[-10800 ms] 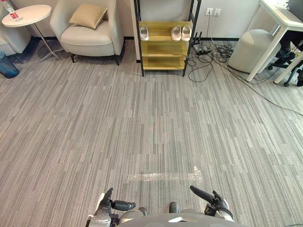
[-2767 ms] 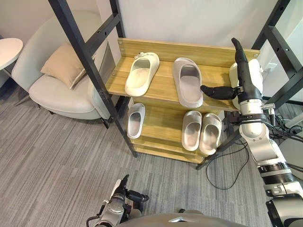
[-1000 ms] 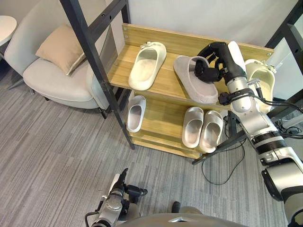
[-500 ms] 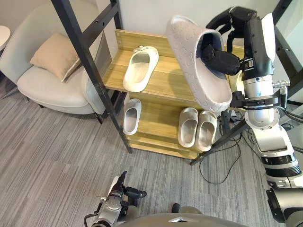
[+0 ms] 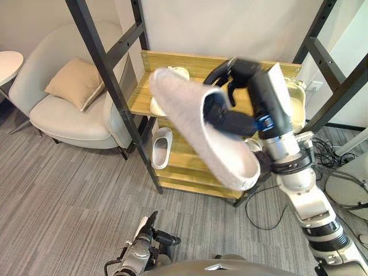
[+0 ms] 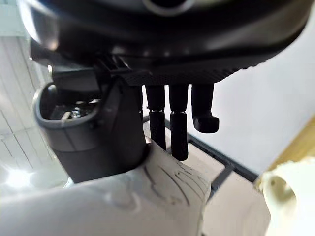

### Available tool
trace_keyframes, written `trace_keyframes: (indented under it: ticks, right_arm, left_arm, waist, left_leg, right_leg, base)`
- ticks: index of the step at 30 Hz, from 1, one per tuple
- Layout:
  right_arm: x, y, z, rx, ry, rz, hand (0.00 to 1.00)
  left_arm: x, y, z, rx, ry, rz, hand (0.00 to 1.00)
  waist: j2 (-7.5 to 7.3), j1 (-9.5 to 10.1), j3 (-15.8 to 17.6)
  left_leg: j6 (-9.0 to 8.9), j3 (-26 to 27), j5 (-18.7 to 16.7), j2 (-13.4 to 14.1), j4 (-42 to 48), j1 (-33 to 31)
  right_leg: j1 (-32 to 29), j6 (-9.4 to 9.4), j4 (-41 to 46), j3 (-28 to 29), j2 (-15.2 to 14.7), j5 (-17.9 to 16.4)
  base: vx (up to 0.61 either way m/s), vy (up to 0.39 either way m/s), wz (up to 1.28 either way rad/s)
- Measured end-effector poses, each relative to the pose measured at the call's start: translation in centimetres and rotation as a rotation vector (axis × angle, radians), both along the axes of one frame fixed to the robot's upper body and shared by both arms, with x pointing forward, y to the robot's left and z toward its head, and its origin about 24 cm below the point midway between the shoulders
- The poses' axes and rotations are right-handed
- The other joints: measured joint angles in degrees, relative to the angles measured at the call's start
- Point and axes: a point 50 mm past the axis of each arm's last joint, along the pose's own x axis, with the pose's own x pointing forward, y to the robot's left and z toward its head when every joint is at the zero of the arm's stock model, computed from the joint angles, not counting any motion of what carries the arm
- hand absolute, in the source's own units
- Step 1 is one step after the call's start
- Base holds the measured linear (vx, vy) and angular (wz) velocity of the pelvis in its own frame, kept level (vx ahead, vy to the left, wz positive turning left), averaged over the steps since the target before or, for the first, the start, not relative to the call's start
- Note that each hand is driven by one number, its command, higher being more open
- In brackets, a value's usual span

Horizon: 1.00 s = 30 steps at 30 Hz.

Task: Organize the slippers on the shoe rack

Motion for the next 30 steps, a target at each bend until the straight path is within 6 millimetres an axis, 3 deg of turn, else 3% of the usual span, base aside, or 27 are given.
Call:
trace_keyframes:
  ticks: [4, 7, 11, 14, 18, 21, 25, 30]
  right_arm:
    - [-0.4, 1.2, -2.6, -0.035, 0.124, 0.076, 0.00]
    - [0.0, 1.4, -4.0, -0.071, 0.184, 0.087, 0.00]
    - [0.6, 2.5, -4.8, -0.191, 0.206, 0.155, 0.00]
    - [1.3, 2.3, -5.2, -0.289, 0.202, 0.147, 0.00]
    - [3.1, 1.3, -4.0, -0.423, 0.118, 0.069, 0.00]
    - [4.0, 1.2, -3.0, -0.451, 0.067, 0.034, 0.00]
    - [6.3, 1.0, 0.6, -0.470, -0.088, -0.080, 0.00]
    - [7.2, 0.6, 3.0, -0.424, -0.198, -0.196, 0.00]
  left_arm:
    - [0.5, 0.1, 0.2, 0.011, -0.013, -0.029, 1.00]
    - [2.3, 0.2, 0.8, 0.019, -0.058, -0.041, 1.00]
    - [5.2, 0.2, 2.2, 0.022, -0.151, -0.059, 1.00]
    - [7.2, 0.7, 3.4, 0.038, -0.224, -0.070, 1.00]
    - [9.6, 1.2, 5.4, 0.023, -0.344, -0.043, 1.00]
    - [10.9, 1.4, 6.6, 0.028, -0.403, -0.040, 1.00]
    - [14.1, 2.4, 9.8, 0.044, -0.551, 0.002, 1.00]
    - [15.6, 3.1, 12.1, 0.032, -0.664, 0.066, 1.00]
  waist:
    - [-0.37, 0.30, 0.54]
    - [-0.36, 1.55, 3.62]
    - [1.76, 1.71, 8.48]
    - [2.04, 1.78, 11.06]
    - [2.29, 1.75, 14.40]
    - [2.55, 1.74, 14.94]
    - [2.60, 1.98, 17.57]
    - [2.41, 2.05, 18.32]
  left_leg:
    - [-0.19, -0.23, -0.64, -0.19, 2.78, -3.08]
    - [-0.26, -0.52, -4.86, 0.07, 13.61, -9.29]
    - [-1.37, -0.22, -12.69, 2.29, 31.56, -20.99]
    - [-1.76, -0.24, -15.34, 3.84, 39.76, -28.04]
    - [-1.83, -0.70, -18.36, 4.78, 49.33, -36.85]
    - [-1.86, -1.39, -19.89, 4.98, 54.50, -42.81]
    - [-1.25, -2.36, -21.77, 5.67, 62.84, -54.30]
    - [-1.08, -3.60, -23.02, 4.84, 68.84, -61.83]
  right_leg:
    - [-4.68, -0.10, 6.91, 0.14, -0.71, -2.95]
    - [-9.41, -0.65, 14.58, 0.46, -1.22, -5.66]
    - [-20.06, -1.52, 28.92, 2.61, -0.52, -11.09]
    - [-27.27, -2.24, 37.14, 3.69, 0.01, -14.01]
    - [-36.29, -2.22, 46.43, 4.37, 0.14, -16.85]
    - [-41.91, -2.32, 51.44, 4.39, -0.06, -18.42]
    - [-52.89, -1.89, 59.44, 3.66, -0.68, -19.90]
    - [-59.79, -1.93, 66.17, 3.42, -2.14, -22.39]
  base:
    - [-0.04, -0.018, 0.04]
    - [-0.13, -0.041, 0.01]
    - [-0.24, -0.035, -0.20]
    - [-0.19, -0.048, -0.20]
    - [-0.10, -0.004, -0.08]
    - [-0.05, 0.023, 0.00]
    - [-0.05, 0.039, -0.03]
    - [-0.04, -0.005, 0.15]
